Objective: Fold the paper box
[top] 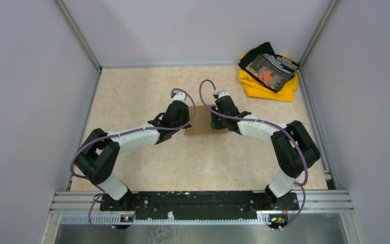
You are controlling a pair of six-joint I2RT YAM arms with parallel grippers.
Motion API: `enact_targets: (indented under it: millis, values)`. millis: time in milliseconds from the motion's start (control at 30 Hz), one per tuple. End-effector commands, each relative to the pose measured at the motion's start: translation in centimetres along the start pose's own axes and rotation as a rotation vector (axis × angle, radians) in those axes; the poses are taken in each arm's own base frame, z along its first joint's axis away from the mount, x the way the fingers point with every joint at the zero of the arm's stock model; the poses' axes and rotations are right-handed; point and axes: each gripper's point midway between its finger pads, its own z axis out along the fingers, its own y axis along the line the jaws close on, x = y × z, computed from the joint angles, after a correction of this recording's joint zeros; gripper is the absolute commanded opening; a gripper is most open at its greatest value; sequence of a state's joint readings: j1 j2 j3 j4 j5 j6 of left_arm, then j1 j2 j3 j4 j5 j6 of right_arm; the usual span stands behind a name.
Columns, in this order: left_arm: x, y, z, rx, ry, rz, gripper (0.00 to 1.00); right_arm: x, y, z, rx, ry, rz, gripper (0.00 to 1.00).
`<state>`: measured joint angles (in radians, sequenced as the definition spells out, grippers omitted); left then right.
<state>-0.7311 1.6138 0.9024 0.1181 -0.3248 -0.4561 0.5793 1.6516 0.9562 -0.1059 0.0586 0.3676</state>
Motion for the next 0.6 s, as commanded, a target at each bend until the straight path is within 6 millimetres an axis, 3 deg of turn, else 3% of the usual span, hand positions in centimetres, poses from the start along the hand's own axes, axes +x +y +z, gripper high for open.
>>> enact_targets:
  millis: [0,367,567]
  values:
    - [-1.6,-1.9,0.8,0.059,-0.03,0.005,0.01,-2.7,0.6,-1.0,-0.023,-0.064,0.0,0.33]
    - [3.3,-1.3,1.1,0.069,0.091,-0.039,0.0,-2.2,1.0,-0.5,-0.054,-0.061,0.012,0.33]
    - [6.3,0.5,1.6,0.009,0.154,-0.033,0.0,-1.9,1.1,-0.1,-0.06,-0.054,0.018,0.34]
